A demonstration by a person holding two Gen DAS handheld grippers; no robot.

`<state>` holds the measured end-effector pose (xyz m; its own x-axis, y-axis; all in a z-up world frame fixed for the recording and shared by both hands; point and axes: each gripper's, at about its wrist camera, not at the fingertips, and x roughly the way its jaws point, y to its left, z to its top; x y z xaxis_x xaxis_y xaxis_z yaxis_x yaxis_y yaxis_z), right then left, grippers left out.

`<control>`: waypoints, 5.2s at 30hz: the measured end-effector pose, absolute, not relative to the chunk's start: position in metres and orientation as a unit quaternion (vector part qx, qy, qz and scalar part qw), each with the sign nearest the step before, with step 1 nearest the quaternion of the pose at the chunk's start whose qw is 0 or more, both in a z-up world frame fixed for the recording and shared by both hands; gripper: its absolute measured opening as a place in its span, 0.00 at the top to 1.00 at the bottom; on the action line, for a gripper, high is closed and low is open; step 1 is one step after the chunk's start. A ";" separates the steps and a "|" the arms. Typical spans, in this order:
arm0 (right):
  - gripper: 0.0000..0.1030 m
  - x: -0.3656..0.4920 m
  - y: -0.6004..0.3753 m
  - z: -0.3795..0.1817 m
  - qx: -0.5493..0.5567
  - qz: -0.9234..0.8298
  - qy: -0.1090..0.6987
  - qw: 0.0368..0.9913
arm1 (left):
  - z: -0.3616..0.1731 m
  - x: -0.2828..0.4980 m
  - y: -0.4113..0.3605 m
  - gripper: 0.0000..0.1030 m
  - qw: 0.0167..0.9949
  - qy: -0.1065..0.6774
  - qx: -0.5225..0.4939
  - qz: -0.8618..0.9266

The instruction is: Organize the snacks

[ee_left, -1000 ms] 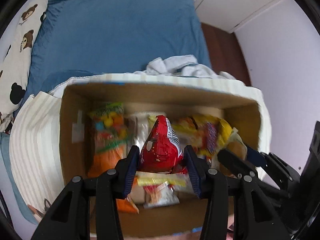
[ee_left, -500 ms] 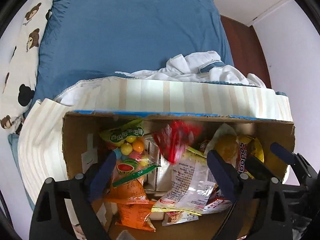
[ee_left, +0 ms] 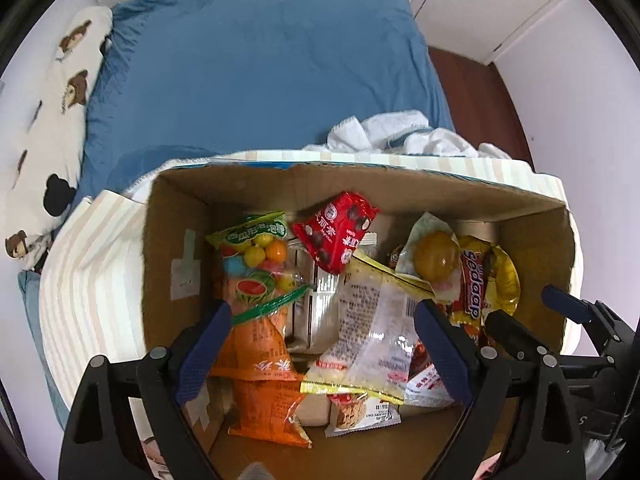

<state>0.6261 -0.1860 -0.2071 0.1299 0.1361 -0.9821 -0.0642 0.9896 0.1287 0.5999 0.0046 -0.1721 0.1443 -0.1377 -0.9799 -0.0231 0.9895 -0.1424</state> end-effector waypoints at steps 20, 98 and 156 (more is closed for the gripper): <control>0.04 0.472 -0.197 -0.154 0.009 0.053 0.532 0.845 | -0.121 0.443 0.005 0.09 0.853 0.521 -0.038 0.012; 0.01 0.282 -0.202 -0.031 -0.010 0.027 0.368 0.929 | -0.039 0.275 -0.002 0.00 0.916 0.395 -0.006 0.075; 0.00 0.274 -0.203 -0.034 -0.010 0.020 0.376 0.926 | -0.029 0.268 -0.005 0.00 0.922 0.381 -0.001 0.071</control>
